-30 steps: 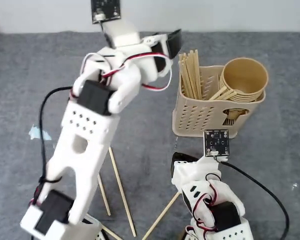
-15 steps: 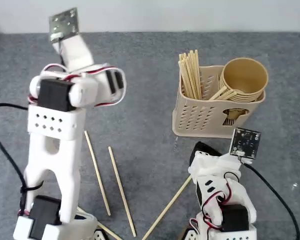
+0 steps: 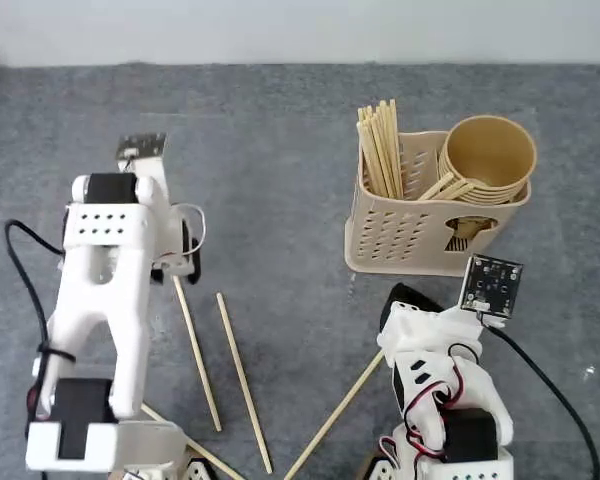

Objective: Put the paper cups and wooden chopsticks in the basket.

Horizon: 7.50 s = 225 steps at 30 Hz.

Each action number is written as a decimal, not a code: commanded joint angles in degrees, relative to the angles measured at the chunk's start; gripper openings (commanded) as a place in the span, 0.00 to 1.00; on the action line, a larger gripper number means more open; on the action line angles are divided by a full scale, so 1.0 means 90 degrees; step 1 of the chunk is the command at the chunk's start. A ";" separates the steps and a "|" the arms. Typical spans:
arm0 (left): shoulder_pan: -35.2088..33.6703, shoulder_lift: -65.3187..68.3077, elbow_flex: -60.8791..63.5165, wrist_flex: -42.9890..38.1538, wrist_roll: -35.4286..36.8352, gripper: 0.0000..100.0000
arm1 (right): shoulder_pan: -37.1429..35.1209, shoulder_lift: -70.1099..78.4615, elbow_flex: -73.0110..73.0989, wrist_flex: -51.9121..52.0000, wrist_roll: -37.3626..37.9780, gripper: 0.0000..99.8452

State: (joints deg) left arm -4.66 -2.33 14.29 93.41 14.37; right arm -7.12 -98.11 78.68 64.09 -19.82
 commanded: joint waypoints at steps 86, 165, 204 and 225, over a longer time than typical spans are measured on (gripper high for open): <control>0.1035 0.0840 -0.0650 0.0127 0.1035 0.02 | 0.0063 0.0015 -0.0332 -0.0093 -0.0049 0.01; 0.2764 0.0850 -0.7067 -0.1924 0.2286 0.01 | 0.0063 0.0015 -0.0166 -0.0161 -0.0059 0.01; 0.2930 0.0479 -0.6061 -0.1534 0.2247 0.19 | -0.0200 0.0015 -0.0137 -0.0103 -0.0039 0.01; -0.1035 0.0430 -0.3453 0.0664 -0.0039 0.19 | -0.0200 0.0015 -0.0137 -0.0103 -0.0049 0.01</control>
State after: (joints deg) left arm -11.43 4.44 -22.29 99.38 16.31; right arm -8.53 -98.11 78.68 64.09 -19.82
